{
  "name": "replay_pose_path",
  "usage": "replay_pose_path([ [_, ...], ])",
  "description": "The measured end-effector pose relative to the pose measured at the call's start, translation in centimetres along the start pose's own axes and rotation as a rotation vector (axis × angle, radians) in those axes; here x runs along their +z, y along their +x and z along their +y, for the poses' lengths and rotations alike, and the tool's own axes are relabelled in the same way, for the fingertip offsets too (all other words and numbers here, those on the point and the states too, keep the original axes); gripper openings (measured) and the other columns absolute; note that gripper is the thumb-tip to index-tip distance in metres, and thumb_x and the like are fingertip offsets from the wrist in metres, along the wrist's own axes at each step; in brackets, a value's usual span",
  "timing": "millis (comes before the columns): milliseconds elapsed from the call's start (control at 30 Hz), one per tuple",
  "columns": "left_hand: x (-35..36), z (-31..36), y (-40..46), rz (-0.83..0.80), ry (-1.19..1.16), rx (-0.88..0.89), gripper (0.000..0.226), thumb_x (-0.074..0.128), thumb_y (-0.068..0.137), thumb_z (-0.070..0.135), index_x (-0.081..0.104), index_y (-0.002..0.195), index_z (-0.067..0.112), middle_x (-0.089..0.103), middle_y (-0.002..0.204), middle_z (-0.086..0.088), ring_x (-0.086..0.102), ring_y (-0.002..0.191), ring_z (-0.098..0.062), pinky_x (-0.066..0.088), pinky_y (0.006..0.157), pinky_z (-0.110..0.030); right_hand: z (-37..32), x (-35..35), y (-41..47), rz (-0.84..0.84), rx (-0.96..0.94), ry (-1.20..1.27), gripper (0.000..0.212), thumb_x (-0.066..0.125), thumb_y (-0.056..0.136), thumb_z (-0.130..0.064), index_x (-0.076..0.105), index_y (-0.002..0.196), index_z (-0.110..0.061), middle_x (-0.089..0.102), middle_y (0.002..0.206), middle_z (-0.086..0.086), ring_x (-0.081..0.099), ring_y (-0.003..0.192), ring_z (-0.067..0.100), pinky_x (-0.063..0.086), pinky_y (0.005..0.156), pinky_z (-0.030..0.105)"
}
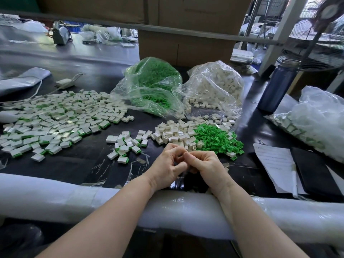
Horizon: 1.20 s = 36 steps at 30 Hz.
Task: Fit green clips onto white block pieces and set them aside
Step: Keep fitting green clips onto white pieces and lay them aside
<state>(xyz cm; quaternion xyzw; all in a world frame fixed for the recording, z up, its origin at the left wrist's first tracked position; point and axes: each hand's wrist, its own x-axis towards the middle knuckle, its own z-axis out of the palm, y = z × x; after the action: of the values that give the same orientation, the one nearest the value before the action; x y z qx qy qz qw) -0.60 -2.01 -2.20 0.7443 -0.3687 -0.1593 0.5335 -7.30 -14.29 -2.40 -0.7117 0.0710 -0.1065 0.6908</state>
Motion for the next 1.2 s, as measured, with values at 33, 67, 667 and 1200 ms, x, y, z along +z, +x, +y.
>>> replay_pose_path([
  [33, -0.04, 0.03, -0.01, 0.013, -0.03, -0.003, 0.022, 0.057, 0.084, -0.002, 0.058, 0.081, 0.019, 0.041, 0.098, -0.002, 0.046, 0.078, -0.009, 0.043, 0.072, -0.011, -0.11, 0.07, -0.01, -0.002, -0.002, -0.004, 0.025, 0.057, 0.087, -0.023, 0.071, 0.076, -0.006, 0.058, 0.055, 0.001, 0.049, 0.051, 0.007, 0.039, 0.049, 0.015],
  [67, -0.09, 0.06, -0.01, 0.024, -0.055, -0.007, 0.022, 0.059, 0.085, 0.0, 0.058, 0.081, 0.021, 0.041, 0.099, -0.001, 0.047, 0.078, -0.009, 0.043, 0.073, -0.01, -0.18, 0.11, 0.0, 0.001, 0.002, -0.014, 0.033, 0.055, 0.085, -0.032, 0.071, 0.077, -0.005, 0.058, 0.059, 0.006, 0.051, 0.055, 0.012, 0.04, 0.051, 0.018],
  [667, -0.26, 0.48, -0.17, 0.01, -0.071, -0.028, 0.011, 0.062, 0.085, 0.003, 0.062, 0.085, 0.014, 0.041, 0.103, -0.004, 0.047, 0.074, -0.008, 0.042, 0.068, -0.008, -0.15, -0.23, 0.08, -0.049, 0.033, -0.089, 0.027, 0.055, 0.084, -0.034, 0.07, 0.082, -0.012, 0.061, 0.059, -0.001, 0.055, 0.056, 0.009, 0.041, 0.052, 0.015],
  [1200, -0.21, 0.23, -0.2, -0.005, -0.02, -0.006, 0.019, 0.058, 0.081, -0.004, 0.065, 0.083, 0.013, 0.05, 0.104, -0.011, 0.051, 0.087, -0.013, 0.043, 0.08, -0.015, -0.43, -0.31, -0.18, -0.019, 0.063, -0.007, 0.018, 0.058, 0.088, -0.013, 0.07, 0.081, -0.001, 0.056, 0.058, 0.004, 0.045, 0.049, 0.004, 0.037, 0.048, 0.012],
])
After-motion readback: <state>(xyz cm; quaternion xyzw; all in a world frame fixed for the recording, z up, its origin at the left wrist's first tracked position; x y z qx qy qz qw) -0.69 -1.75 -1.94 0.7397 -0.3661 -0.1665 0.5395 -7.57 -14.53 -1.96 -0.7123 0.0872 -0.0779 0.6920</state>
